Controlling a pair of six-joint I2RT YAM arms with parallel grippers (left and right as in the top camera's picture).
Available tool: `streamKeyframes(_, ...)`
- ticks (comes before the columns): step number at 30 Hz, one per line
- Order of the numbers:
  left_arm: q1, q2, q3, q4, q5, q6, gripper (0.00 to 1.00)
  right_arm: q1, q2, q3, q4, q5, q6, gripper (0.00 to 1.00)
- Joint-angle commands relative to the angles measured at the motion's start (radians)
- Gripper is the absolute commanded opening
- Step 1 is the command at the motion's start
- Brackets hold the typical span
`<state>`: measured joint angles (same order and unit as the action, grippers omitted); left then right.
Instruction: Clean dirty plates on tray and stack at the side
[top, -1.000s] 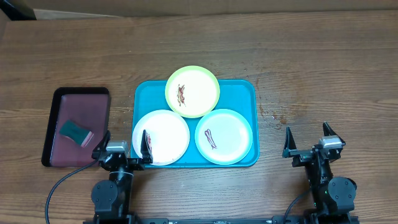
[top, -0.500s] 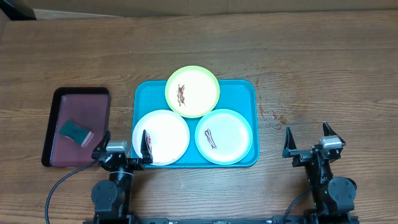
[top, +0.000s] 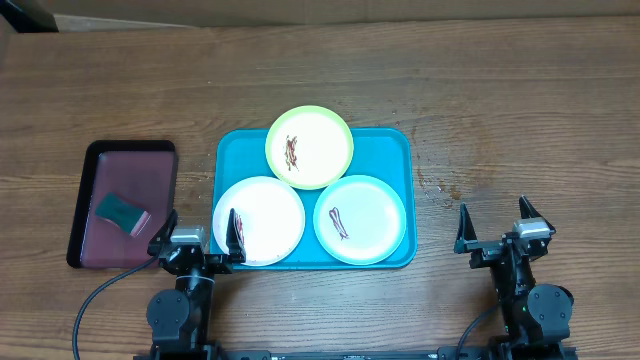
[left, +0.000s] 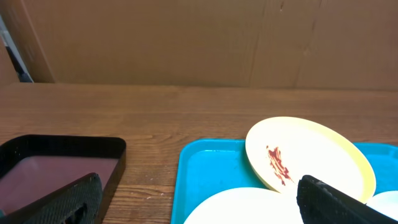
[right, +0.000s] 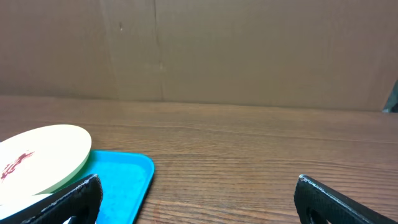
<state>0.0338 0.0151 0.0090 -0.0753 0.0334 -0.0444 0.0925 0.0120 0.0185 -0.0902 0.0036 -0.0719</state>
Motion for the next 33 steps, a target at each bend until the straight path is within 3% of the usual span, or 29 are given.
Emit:
streamKeyframes(1,0.005,-0.004,-0.005,0.000,0.009,0.022,0.99,0.005,-0.005,-0.010,0.006,-0.005,-0.004,1.00)
streamKeyframes(24,0.005,-0.004,-0.004,0.013,0.012,0.019,1.00,0.005,-0.005,-0.010,0.006,-0.005,-0.004,1.00)
streamKeyframes(26,0.005,-0.004,-0.004,0.045,0.120,-0.081,1.00,0.005,-0.005,-0.010,0.006,-0.005,-0.004,1.00)
streamKeyframes(30,0.005,-0.004,-0.004,0.063,0.621,-0.532,1.00,0.005,-0.005,-0.010,0.006,-0.005,-0.004,1.00)
streamKeyframes(33,0.005,-0.004,-0.004,0.105,0.671,-0.766,1.00,0.005,-0.005,-0.010,0.006,-0.005,-0.004,1.00)
